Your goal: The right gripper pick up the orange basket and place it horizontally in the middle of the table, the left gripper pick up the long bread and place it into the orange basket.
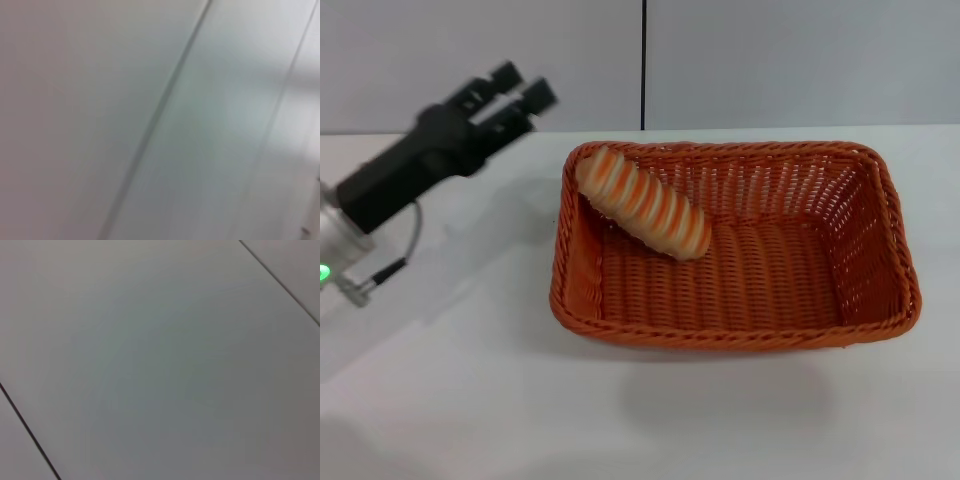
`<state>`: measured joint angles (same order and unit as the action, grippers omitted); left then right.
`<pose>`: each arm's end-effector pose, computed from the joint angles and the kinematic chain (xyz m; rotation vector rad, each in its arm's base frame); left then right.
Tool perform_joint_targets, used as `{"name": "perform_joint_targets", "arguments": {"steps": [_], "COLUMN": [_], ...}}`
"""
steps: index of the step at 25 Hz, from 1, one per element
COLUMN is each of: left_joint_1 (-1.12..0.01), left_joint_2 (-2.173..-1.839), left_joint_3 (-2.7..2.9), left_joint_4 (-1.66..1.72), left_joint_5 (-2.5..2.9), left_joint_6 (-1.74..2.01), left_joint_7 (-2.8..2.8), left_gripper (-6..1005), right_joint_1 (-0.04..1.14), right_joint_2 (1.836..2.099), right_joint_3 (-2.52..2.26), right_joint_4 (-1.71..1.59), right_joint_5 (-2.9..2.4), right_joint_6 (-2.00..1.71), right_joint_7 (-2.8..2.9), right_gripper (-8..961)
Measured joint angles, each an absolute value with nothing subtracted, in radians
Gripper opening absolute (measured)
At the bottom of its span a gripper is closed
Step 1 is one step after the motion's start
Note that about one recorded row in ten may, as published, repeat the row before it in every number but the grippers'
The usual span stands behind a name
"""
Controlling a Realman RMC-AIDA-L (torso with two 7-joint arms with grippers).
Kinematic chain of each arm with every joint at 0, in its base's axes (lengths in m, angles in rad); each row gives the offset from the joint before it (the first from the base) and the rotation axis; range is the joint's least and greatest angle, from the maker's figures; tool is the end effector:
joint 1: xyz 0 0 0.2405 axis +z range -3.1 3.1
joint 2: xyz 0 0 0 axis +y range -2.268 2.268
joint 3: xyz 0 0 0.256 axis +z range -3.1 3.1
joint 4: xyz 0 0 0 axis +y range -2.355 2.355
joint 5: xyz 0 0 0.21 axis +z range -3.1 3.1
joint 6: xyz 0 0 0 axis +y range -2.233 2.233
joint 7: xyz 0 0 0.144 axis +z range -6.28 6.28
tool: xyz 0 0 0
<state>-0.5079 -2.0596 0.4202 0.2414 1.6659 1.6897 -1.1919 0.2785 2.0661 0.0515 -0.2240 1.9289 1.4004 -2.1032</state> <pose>-0.2633 0.3106 0.0061 -2.2218 -0.7785 -1.4242 0.4145 0.2512 0.1098 -1.0084 0.8620 1.1832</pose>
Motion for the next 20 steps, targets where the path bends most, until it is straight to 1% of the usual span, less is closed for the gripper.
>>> {"name": "perform_joint_targets", "arguments": {"steps": [1, 3, 4, 5, 7, 9, 10, 11, 12, 14, 15, 18, 20], "left_joint_1": [-0.490, -0.490, -0.460, -0.460, -0.357, -0.357, -0.312, -0.312, -0.290, -0.290, -0.262, -0.254, -0.244], "left_joint_2": [-2.059, -2.059, -2.059, -2.059, -2.062, -2.062, -2.064, -2.064, -2.064, -2.064, -2.067, -2.068, -2.070], "left_joint_3": [0.420, 0.420, 0.417, 0.417, 0.370, 0.370, 0.320, 0.320, 0.272, 0.272, 0.169, 0.117, 0.035], "left_joint_4": [0.249, 0.249, 0.260, 0.260, 0.245, 0.245, 0.202, 0.202, 0.161, 0.161, 0.083, 0.038, -0.036], "left_joint_5": [1.636, 1.636, 1.587, 1.587, 1.408, 1.408, 1.331, 1.331, 1.299, 1.299, 1.264, 1.261, 1.259], "left_joint_6": [1.696, 1.696, 1.704, 1.704, 1.737, 1.737, 1.761, 1.761, 1.782, 1.782, 1.819, 1.833, 1.846], "left_joint_7": [-1.181, -1.181, -1.162, -1.162, -1.042, -1.042, -0.946, -0.946, -0.870, -0.870, -0.716, -0.624, -0.447], "left_gripper": [731, 786, 814, 814, 814, 814, 814, 814, 815, 815, 815, 815, 815], "right_joint_1": [0.278, 0.277, 0.277, 0.276, 0.275, 0.275, 0.275, 0.275, 0.276, 0.277, 0.280, 0.284, 0.290], "right_joint_2": [2.066, 2.066, 2.066, 2.066, 2.066, 2.066, 2.066, 2.066, 2.066, 2.066, 2.066, 2.066, 2.067], "right_joint_3": [0.051, 0.055, 0.059, 0.071, 0.075, 0.081, 0.087, 0.087, 0.093, 0.094, 0.095, 0.095, 0.095], "right_joint_4": [-0.224, -0.225, -0.225, -0.225, -0.226, -0.226, -0.226, -0.226, -0.226, -0.225, -0.224, -0.223, -0.222], "right_joint_5": [1.929, 1.929, 1.929, 1.930, 1.930, 1.931, 1.931, 1.931, 1.931, 1.931, 1.931, 1.931, 1.931], "right_joint_6": [1.400, 1.400, 1.400, 1.400, 1.400, 1.400, 1.400, 1.400, 1.396, 1.393, 1.383, 1.375, 1.366], "right_joint_7": [-2.103, -2.103, -2.103, -2.103, -2.103, -2.103, -2.103, -2.103, -2.103, -2.103, -2.103, -2.103, -2.103], "right_gripper": [653, 653, 653, 653, 653, 653, 653, 653, 653, 652, 652, 652, 652]}}
